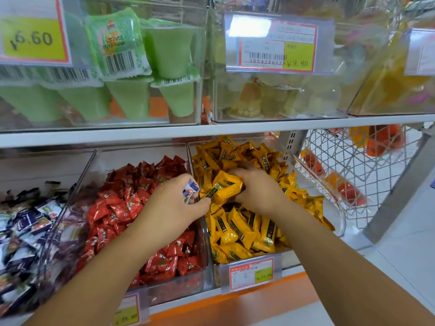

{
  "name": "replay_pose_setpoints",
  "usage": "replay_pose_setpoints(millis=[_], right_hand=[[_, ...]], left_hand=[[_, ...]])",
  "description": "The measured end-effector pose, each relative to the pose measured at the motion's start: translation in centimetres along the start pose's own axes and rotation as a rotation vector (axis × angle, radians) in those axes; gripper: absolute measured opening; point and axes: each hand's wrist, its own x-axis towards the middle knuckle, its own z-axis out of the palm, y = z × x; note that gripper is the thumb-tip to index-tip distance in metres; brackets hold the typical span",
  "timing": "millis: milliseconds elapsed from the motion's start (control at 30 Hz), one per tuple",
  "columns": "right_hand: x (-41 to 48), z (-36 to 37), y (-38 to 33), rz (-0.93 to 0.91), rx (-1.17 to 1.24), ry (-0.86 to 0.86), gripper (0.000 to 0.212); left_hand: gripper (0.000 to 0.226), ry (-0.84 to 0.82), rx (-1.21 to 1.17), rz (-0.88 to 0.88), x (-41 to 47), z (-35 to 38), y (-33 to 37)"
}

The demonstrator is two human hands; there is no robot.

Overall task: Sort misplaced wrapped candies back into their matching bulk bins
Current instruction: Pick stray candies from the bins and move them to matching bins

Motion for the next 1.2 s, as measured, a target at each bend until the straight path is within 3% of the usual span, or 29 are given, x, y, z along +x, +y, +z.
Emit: replay_pose_setpoints(millis=[100,267,367,533,733,800,900,1033,1200], right_hand=[[0.4,-0.7,0.4,0.012,0.115,0.074,0.030],[0.8,-3.5,0.8,0.259,0.290,0.151,0.042],[0.7,-4.9,1.1,0.301,0.372,0.183,0.040],[-0.5,-5.9,0.3,0.167,0.112,0.036,0.060],[-2.2,-7.6,-1.1,-0.007,0.062,0.049,0.024],[-3.0,-6.8,-2.4,-0.068,0.064,-0.131,0.021],[-3.1,-2.9,-3.6,-0.163,-0.135,-0.367,0.052],[-1.6,0.0,-3.3,-0.192,-0.347,-0.168,0.042],[-0.6,-1.1,-1.2,-0.136,-0.281,-0.108,0.024]], left_hand=[[0.031,-0.022,-0.016,-0.032,0.1,0.0,-0.1],[0.035,-0.054,-0.003,-0.059,0.4,-0.1,-0.2],[0.036,-0.062,-0.001,-0.054,0.5,-0.1,-0.2],[0.035,-0.069,-0.001,-0.055,0.6,-0.2,-0.1],[0.033,-0.083,-0.003,-0.055,0.6,-0.3,-0.1],[0.034,-0.082,-0.005,-0.053,0.6,-0.3,-0.1],[0.034,-0.079,0.004,-0.046,0.5,-0.3,0.0],[0.033,-0.077,-0.010,-0.057,0.2,-0.4,0.1],[0.034,-0.086,0.005,-0.068,0.1,-0.5,-0.2]])
